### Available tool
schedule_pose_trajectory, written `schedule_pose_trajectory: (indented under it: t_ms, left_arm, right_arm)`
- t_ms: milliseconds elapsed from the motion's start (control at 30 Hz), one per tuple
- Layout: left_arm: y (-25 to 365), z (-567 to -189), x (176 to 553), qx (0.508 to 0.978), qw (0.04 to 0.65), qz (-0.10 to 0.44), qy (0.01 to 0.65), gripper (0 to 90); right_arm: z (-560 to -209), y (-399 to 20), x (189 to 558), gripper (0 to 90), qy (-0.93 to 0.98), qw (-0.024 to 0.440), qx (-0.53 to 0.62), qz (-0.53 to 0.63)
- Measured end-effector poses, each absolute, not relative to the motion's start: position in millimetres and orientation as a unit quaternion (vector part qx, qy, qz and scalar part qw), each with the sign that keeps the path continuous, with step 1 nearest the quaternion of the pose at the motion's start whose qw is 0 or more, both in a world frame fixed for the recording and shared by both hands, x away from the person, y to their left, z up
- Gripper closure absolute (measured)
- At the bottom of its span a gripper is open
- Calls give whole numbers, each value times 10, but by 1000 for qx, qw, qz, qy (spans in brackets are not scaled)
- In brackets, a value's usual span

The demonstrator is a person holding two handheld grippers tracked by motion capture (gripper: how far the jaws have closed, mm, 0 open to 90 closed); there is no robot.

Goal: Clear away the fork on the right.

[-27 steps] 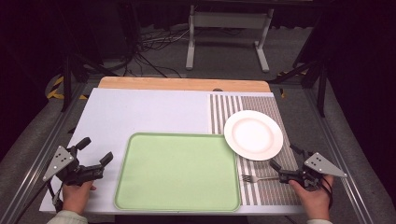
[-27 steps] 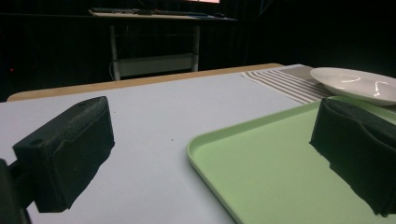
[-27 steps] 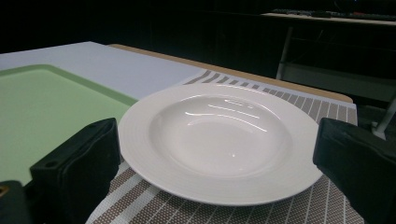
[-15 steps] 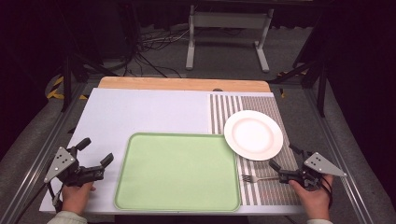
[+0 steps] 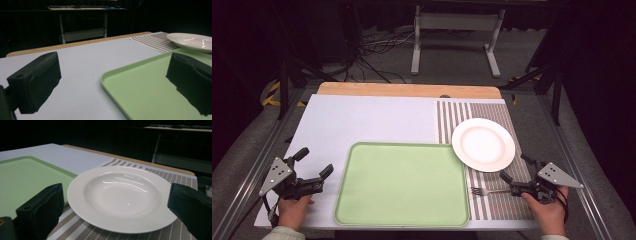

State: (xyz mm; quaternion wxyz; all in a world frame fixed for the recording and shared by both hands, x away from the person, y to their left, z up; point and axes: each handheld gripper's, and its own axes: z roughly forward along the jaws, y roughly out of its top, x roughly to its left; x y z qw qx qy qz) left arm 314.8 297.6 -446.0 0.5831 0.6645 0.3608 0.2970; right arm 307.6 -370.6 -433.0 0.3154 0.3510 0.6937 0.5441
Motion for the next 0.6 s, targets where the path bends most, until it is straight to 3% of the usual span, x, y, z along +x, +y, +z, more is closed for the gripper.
schedule_pose_trajectory:
  t_ms: [600]
  left_arm:
    - [2977,-4455,3146,665,582,299,360,3]
  right_arm:
    - [-3989,-3473,3272,25,740,277,306,532]
